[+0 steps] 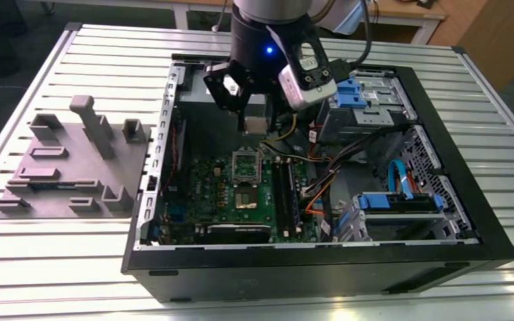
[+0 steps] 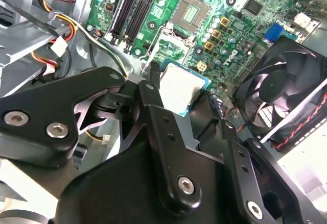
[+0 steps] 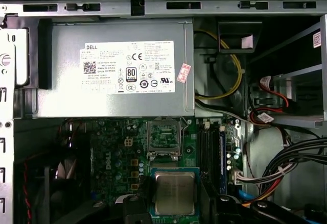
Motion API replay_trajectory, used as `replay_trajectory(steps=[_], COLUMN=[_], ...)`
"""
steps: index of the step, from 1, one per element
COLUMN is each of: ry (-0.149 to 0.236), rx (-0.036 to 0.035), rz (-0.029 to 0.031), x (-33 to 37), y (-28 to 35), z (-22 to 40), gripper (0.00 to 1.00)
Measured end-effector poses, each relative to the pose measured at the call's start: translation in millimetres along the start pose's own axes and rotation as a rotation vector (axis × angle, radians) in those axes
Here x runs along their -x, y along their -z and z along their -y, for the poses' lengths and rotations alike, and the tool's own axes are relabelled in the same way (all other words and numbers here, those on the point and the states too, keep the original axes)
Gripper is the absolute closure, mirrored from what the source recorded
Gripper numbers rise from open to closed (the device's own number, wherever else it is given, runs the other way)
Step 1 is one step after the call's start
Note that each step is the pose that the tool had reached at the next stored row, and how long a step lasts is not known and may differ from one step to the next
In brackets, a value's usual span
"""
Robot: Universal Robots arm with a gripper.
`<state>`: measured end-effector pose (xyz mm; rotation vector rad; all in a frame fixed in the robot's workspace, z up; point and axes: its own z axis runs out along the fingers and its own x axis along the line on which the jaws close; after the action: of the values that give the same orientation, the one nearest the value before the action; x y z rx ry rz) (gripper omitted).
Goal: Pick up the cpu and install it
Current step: 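Place the cpu into insertion slot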
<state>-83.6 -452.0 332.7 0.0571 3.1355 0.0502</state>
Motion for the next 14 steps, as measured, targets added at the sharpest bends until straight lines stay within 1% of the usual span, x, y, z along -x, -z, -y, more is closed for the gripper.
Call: replay_trajectory(steps=[3, 4, 6, 8, 10, 14], ry=[0.000, 0.000, 0.000, 0.000, 0.000, 0.000], rx=[0.0001, -0.0001, 0.0000, 0.0002, 0.0005, 0.0003], rz=[-0.0003, -0.0005, -0.0006, -0.0010, -0.0009, -0.0012], x=[0.0, 0.1, 0.6, 0.9, 0.9, 0.9], y=[-5.5, -6.9, -9.1, -11.3, -12.5, -12.8], z=[0.3, 1.5, 6.7, 10.1, 10.7, 10.8], gripper=[0.53, 0.53, 0.53, 0.53, 0.53, 0.53])
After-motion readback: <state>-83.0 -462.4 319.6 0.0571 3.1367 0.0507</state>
